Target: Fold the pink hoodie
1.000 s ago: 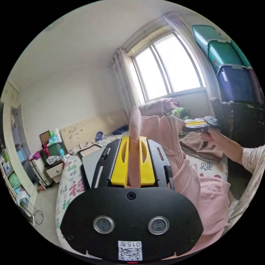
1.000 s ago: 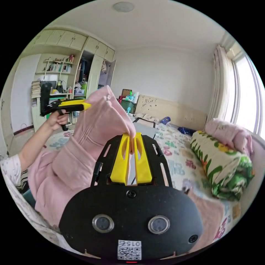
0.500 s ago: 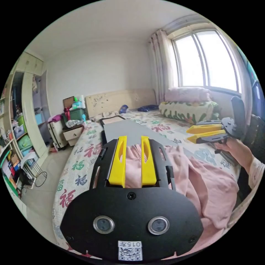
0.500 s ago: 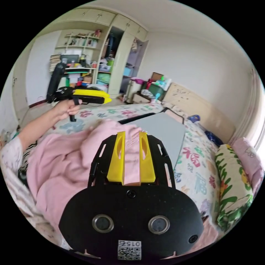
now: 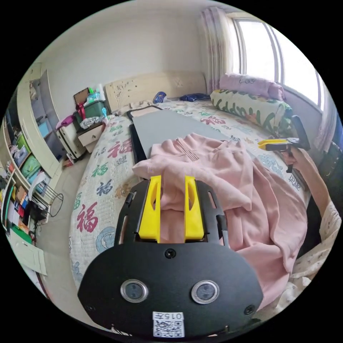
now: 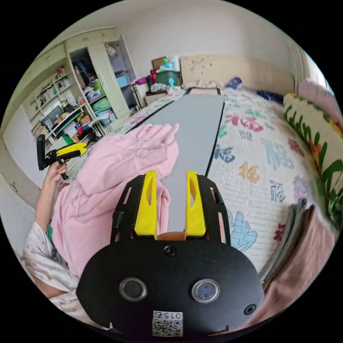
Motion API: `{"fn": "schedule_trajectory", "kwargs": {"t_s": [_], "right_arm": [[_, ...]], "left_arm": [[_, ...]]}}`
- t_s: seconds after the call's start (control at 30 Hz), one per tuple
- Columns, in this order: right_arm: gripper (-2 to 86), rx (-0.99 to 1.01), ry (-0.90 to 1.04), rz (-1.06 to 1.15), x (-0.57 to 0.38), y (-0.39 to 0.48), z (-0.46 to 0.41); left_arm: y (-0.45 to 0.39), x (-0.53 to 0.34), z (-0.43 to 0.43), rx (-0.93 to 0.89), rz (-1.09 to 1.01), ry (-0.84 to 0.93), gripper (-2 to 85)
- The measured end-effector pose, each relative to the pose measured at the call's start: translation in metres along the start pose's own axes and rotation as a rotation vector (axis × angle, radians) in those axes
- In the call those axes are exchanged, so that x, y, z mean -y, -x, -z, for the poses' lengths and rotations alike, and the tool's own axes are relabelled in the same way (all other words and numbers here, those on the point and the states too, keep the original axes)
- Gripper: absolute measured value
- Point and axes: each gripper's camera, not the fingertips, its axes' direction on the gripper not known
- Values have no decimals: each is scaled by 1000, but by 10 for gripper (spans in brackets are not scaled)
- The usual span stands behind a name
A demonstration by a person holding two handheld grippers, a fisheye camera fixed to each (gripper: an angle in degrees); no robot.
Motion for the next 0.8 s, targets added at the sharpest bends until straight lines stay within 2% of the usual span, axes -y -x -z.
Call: {"fn": "schedule_trajectory", "kwargs": {"t_s": [0.1,0.2,0.27,0.47,0.6,0.73,0.8], "right_arm": [[116,23,-34,142,-31,16,29],[121,-13,-36,238,-65,40,57],[134,-28,-42,225,-82,44,66],[135,-8,53,59,-112,1,50],[102,53,47,-1,-119,-25,29],[38,38,-21,24,-118,-33,20],[12,24,-49,27,-117,-36,7]], "left_arm": [[3,-41,53,-140,-7,-131,104],[-11,-101,113,-130,-22,-277,113],[-17,-142,137,-84,9,-311,126],[-2,-259,154,64,275,-286,140],[14,-289,151,-9,388,-345,141],[29,-287,148,-55,415,-328,131],[33,-286,147,-120,386,-322,99]]}}
